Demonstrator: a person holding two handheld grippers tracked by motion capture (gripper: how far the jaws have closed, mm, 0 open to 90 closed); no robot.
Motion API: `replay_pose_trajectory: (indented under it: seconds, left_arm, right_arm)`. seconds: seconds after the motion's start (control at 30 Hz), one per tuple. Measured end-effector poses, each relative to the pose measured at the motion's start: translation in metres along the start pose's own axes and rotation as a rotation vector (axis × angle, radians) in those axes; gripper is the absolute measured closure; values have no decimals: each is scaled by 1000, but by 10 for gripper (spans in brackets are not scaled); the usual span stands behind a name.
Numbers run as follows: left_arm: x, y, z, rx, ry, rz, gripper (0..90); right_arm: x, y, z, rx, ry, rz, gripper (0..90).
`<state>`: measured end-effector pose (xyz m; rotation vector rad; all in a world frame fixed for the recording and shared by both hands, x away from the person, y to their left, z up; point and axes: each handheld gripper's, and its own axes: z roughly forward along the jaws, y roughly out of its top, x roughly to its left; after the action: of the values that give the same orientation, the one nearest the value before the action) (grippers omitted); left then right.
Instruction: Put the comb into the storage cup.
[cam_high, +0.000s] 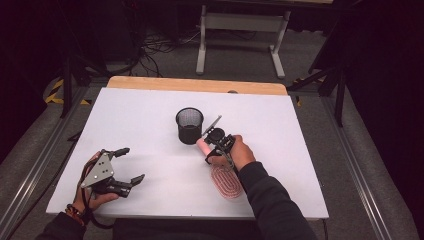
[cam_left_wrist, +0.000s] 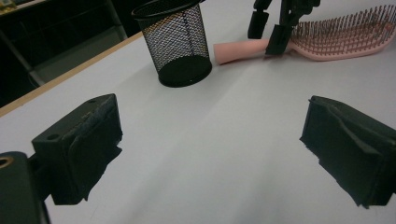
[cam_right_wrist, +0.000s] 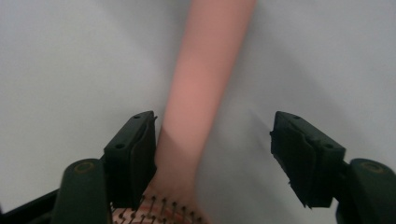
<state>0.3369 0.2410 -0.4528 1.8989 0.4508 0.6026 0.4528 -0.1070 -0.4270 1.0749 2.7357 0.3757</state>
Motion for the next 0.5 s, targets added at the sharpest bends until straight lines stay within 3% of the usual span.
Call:
replay_pose_trajectory:
  seconds: [0.2, 0.3, 0.47, 0.5]
  left_arm:
    - [0, 0, 0, 5, -1, -2, 60]
    - [0, 0, 1, 8, -8, -4, 59]
    - [-1, 0, 1, 10, -6, 2, 62]
    - [-2, 0, 1, 10, -7, 1, 62]
  right_arm:
    - [5, 1, 2, 28, 59, -31, 519]
    - [6, 2, 1, 42, 63, -36, 588]
    - [8, 2, 1, 44, 50, -38, 610]
    - [6, 0, 1, 30, 53, -38, 676]
